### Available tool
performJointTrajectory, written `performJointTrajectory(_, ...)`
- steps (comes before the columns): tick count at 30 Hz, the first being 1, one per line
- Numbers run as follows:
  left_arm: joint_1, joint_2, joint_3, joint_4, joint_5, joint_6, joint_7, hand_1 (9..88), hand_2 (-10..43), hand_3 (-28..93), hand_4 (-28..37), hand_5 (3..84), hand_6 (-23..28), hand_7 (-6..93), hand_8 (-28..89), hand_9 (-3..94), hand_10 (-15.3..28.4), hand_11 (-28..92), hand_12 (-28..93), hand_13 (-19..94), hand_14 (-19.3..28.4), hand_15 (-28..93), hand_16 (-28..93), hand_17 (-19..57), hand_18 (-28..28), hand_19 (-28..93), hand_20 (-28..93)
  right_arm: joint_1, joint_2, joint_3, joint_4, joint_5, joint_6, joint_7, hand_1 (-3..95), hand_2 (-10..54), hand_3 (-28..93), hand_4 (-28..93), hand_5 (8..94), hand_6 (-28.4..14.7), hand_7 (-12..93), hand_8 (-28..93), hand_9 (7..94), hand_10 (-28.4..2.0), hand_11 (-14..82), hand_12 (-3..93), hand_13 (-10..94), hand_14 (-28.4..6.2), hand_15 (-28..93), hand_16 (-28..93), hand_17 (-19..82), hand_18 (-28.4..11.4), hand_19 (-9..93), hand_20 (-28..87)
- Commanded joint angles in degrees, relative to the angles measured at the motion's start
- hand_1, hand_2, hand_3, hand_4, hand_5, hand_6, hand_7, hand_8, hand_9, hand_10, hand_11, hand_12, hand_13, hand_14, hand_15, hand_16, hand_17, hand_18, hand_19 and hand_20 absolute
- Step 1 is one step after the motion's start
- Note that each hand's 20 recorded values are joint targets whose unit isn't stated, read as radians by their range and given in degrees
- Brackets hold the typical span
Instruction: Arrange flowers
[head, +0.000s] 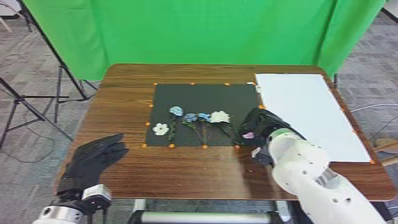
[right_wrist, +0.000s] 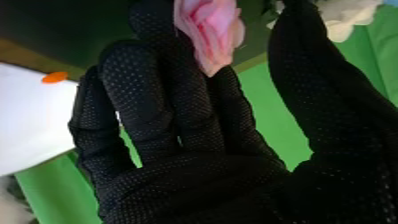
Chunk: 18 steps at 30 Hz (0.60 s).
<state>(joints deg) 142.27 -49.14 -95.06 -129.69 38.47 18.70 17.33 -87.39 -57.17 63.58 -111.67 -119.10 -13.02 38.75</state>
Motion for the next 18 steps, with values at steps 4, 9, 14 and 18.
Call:
performJointTrajectory(4,0.7,-1.19,-0.22,-0.25,0.58,-0.39,-1.12,30.7,6.4,80,-9.2,50.9,16.3,15.5,-8,42.6,23.1,42,10,32,28.4,63,-13,-6.8,22.6,62,16,-0.9,-0.5,0.0,-0.8,1.7,3.0,-1.2,34.8,-9.5,81,-28,56.7,-6.7,12,-10,75.7,-16.4,26.3,17.0,59,-15.2,74,23,16,-28.4,74,45)
performJointTrajectory(9,0.7,-1.48,-0.31,-0.17,0.90,-0.80,-1.46,30.6,6.3,80,-9.1,50.9,16.3,15.4,-9,42.6,23.1,42,10,32,28.4,63,-13,-6.8,22.7,62,16,-0.7,0.1,0.0,-1.1,0.2,4.1,-0.3,34.1,-9.5,81,-28,56.6,-6.8,12,-10,75.4,-17.0,26.1,16.8,59,-15.6,74,23,16,-28.4,74,45)
performJointTrajectory(14,0.7,-1.27,-0.27,-0.15,0.79,-0.64,-1.47,30.7,6.4,80,-9.1,50.8,16.3,15.5,-8,42.7,23.1,42,10,32,28.4,63,-13,-6.8,22.7,62,16,-0.6,1.7,-0.2,-1.9,-2.9,4.6,0.1,31.2,-8.7,80,-28,55.4,-7.7,11,-10,74.4,-18.5,25.6,16.6,59,-16.7,75,23,16,-28.4,74,45)
performJointTrajectory(18,1.1,-0.62,-0.48,-0.19,0.35,-0.47,-1.31,30.7,6.4,80,-9.1,50.9,16.3,15.5,-9,42.6,23.1,42,10,32,28.4,63,-13,-6.9,22.7,62,16,-1.2,2.7,0.2,-2.6,-5.5,3.4,0.6,27.6,-6.0,78,-27,54.0,-8.9,10,-10,73.3,-20.7,24.8,16.3,58,-18.7,75,22,17,-28.4,74,46)
